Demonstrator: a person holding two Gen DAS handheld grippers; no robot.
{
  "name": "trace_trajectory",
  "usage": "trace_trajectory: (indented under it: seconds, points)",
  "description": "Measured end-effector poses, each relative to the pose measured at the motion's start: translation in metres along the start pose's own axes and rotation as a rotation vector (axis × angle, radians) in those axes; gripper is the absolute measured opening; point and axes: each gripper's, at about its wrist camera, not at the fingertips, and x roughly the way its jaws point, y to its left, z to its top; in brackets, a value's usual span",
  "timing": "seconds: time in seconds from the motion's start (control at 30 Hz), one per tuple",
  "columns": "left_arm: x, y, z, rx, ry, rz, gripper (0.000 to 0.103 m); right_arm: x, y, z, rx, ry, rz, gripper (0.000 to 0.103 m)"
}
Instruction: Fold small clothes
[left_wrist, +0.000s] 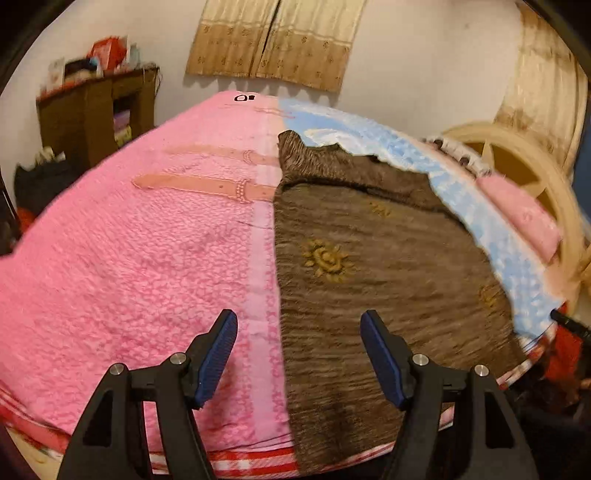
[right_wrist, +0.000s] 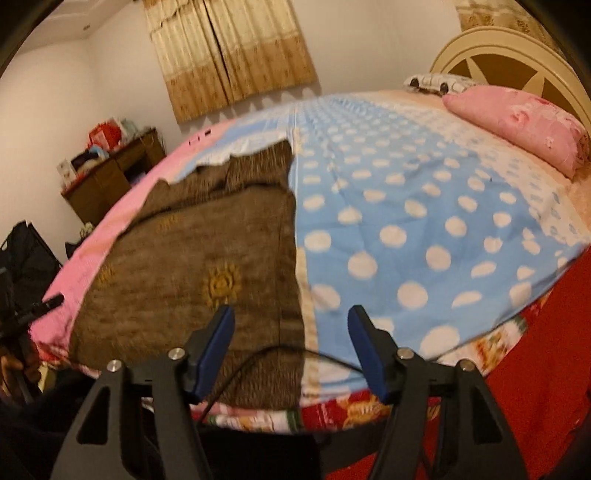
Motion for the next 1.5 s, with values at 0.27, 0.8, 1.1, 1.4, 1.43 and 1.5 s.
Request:
trace_trajectory:
  seconds: [0.27,0.8,1.1,1.4,1.43,1.5]
  points:
    - [0.029,-0.001,-0.028,-0.036,0.081,-0.02,0.07,0.025,-0.008,-0.02,0.022,0.091,0.0,0.067]
    - [0.016,-0.014,-0.049,-0.013,0.112,-0.127,0.07,-0.009,-0.005,-0.008,0.029,-0.003,-0.001,0.054]
    - [0.001,0.018,-0.035,-0.064,0.074,-0.096,0.07,-0.281,-0.053,0.048,0.208,-0.759,-0.338,0.071]
    - [-0.011,0.009,-0.023,-0.018,0.038,-0.064,0.07,-0.261,-0.032,0.039,-0.009,-0.601,-0.495,0.071]
    - [-0.016,0.013,-0.02,-0.049,0.025,-0.074,0.07,-0.251,-0.03,0.031,-0.025,-0.625,-0.49,0.071]
    - [-0.025,0.025,-0.013,-0.096,-0.001,-0.08,0.07,-0.248,-0.034,0.019,-0.008,-0.7,-0.491,0.071]
